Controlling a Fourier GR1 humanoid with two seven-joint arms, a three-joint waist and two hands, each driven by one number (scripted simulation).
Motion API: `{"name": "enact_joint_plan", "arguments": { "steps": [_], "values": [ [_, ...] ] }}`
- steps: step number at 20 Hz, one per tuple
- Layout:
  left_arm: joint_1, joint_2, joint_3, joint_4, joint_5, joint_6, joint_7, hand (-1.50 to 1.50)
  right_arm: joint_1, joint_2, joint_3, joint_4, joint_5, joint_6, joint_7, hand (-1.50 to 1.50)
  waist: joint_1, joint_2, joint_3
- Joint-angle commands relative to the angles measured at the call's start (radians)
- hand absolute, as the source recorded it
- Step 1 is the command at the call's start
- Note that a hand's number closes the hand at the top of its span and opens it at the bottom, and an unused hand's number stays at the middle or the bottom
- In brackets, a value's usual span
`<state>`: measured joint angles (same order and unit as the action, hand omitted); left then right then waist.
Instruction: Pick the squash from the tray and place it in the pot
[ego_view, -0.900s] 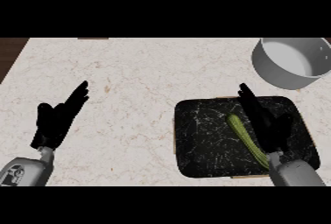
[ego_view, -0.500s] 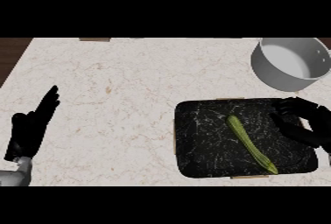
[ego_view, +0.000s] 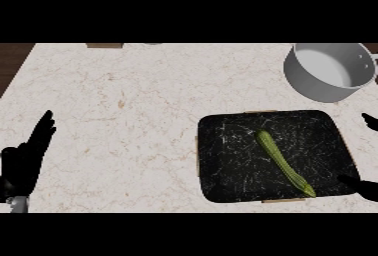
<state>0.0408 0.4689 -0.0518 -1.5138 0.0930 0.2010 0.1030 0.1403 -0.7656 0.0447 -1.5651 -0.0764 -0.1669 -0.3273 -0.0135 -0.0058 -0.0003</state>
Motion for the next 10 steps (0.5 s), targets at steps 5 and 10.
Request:
{"name": "enact_joint_plan", "arguments": {
  "steps": [5,10],
  "values": [
    [-0.020,0.013,0.041,-0.012,-0.002,-0.030,0.031,0.00,-0.013,-0.160,0.004,-0.154,0.044,0.171,0.248,-1.50,0.011,0.005,-0.001],
    [-0.007,-0.018,0.013,0.001,-0.031,-0.025,-0.001,0.00,-0.169,-0.210,0.115,-0.242,0.061,0.305,0.498,-1.50,0.028,0.008,-0.002]
  ]
}}
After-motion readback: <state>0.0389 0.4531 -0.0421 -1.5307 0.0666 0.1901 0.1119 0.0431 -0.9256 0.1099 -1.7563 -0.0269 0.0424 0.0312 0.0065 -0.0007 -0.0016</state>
